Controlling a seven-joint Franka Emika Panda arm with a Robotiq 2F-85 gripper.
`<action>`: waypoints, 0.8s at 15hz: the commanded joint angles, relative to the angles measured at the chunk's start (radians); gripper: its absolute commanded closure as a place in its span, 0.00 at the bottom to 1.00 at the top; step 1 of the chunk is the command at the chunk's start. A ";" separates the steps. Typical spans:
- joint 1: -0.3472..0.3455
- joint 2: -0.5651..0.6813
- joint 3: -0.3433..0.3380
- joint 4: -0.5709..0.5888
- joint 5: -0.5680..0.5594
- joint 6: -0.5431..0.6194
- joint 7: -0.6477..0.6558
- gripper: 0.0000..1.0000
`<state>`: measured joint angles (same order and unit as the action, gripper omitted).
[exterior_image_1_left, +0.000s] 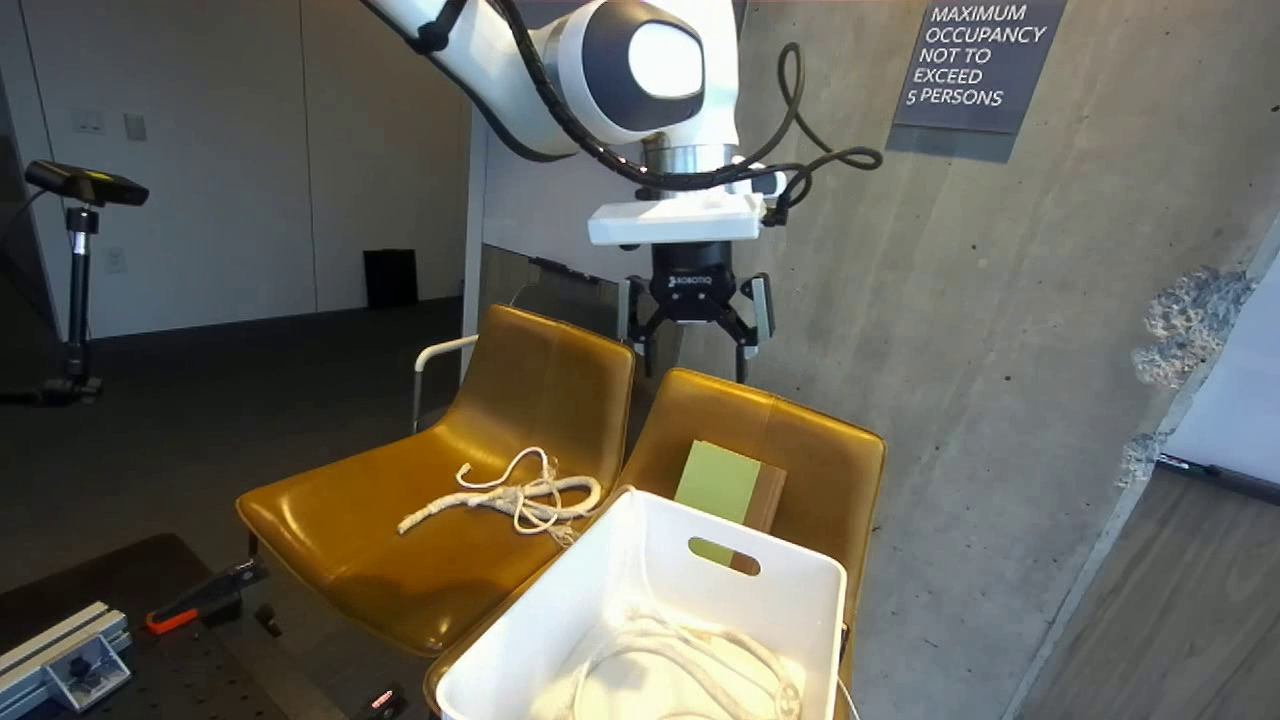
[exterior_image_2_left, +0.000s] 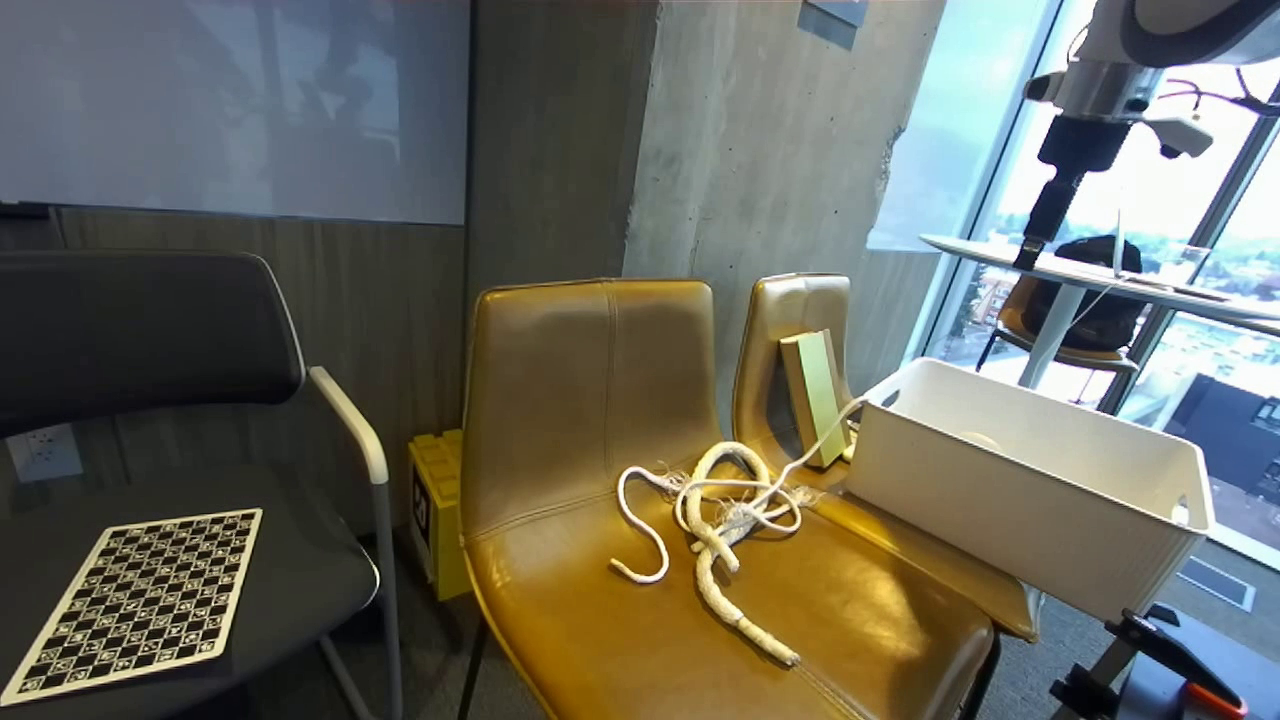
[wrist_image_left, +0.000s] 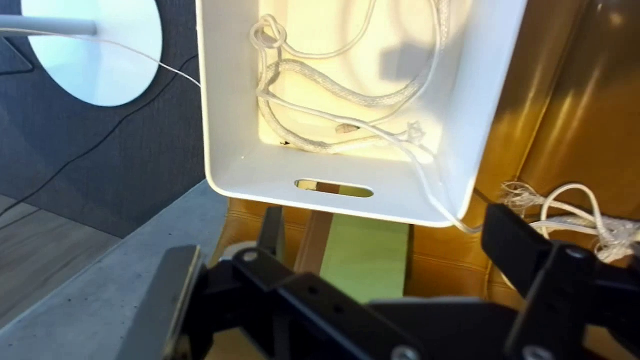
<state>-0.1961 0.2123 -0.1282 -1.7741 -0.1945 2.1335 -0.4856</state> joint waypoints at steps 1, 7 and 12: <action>0.058 -0.097 0.038 -0.169 -0.082 0.075 -0.020 0.00; 0.176 -0.019 0.111 -0.171 -0.201 0.098 0.064 0.00; 0.237 0.133 0.139 -0.070 -0.247 0.088 0.121 0.00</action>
<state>0.0249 0.2448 0.0044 -1.9277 -0.3992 2.2183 -0.3910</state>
